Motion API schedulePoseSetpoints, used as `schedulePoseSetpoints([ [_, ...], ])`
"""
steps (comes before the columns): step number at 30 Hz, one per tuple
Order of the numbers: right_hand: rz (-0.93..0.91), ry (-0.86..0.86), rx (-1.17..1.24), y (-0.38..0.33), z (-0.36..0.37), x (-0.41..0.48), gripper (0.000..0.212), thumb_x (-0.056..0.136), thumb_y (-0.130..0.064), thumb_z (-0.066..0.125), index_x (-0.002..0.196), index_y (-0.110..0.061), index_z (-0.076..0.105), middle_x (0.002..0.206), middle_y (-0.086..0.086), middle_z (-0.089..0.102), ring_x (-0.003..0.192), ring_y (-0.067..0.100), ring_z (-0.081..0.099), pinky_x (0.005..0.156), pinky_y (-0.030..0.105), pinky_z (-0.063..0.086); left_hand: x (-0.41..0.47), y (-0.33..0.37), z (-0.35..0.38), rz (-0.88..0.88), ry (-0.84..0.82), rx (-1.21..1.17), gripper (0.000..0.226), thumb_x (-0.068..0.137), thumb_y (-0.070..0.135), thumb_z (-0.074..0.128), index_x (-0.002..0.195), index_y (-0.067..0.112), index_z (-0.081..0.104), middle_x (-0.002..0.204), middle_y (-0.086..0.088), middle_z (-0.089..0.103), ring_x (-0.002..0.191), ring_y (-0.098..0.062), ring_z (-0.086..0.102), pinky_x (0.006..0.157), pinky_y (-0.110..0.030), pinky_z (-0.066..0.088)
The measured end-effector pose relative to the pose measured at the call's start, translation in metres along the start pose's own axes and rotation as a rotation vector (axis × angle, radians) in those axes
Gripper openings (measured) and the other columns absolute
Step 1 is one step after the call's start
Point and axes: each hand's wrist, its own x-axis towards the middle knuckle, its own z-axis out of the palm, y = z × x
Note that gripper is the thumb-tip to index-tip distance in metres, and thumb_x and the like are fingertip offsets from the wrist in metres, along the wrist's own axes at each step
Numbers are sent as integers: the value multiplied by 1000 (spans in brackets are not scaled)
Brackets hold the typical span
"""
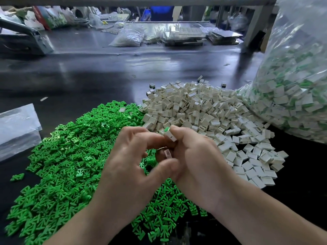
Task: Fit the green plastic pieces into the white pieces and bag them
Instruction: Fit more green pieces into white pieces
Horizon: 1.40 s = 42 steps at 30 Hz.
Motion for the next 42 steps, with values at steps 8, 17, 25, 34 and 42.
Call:
schedulePoseSetpoints([
  [8, 19, -27, 181, 7, 3, 6, 25, 95, -22, 50, 101, 0, 60, 90, 17, 57, 85, 29, 56, 77, 38, 49, 1, 1, 8, 29, -60, 70, 21, 83, 42, 69, 100, 30, 70, 119, 18, 53, 111, -2, 53, 90, -10, 40],
  [17, 144, -198, -8, -11, -3, -3, 14, 88, -13, 49, 96, -6, 59, 77, 8, 59, 61, 17, 58, 52, 26, 51, 9, 4, -9, -40, 50, -214, 22, 74, 54, 67, 88, 37, 65, 110, 16, 63, 109, -5, 60, 84, -5, 39],
  [25, 87, -177, -157, -17, -16, -1, 6, 92, -15, 66, 86, -14, 66, 65, 2, 58, 46, 9, 49, 36, 17, 36, 10, -5, -17, 12, -81, -26, 41, 76, 70, 55, 102, 39, 60, 97, 23, 62, 94, 4, 59, 74, -5, 44],
  [34, 62, 69, -111, -25, -23, 3, 7, 99, -4, 49, 95, -7, 52, 72, 8, 56, 50, 16, 51, 39, 24, 38, 11, -22, -33, 132, -608, 466, 42, 78, 74, 51, 114, 53, 58, 96, 29, 48, 92, 12, 43, 76, -13, 34],
  [42, 17, 33, -187, -21, -22, 3, 13, 98, -16, 60, 103, -8, 52, 69, 6, 63, 43, 11, 50, 32, 18, 37, 12, -17, -35, 269, -632, 471, 47, 77, 73, 42, 105, 46, 68, 91, 24, 56, 87, 4, 49, 75, -26, 42],
])
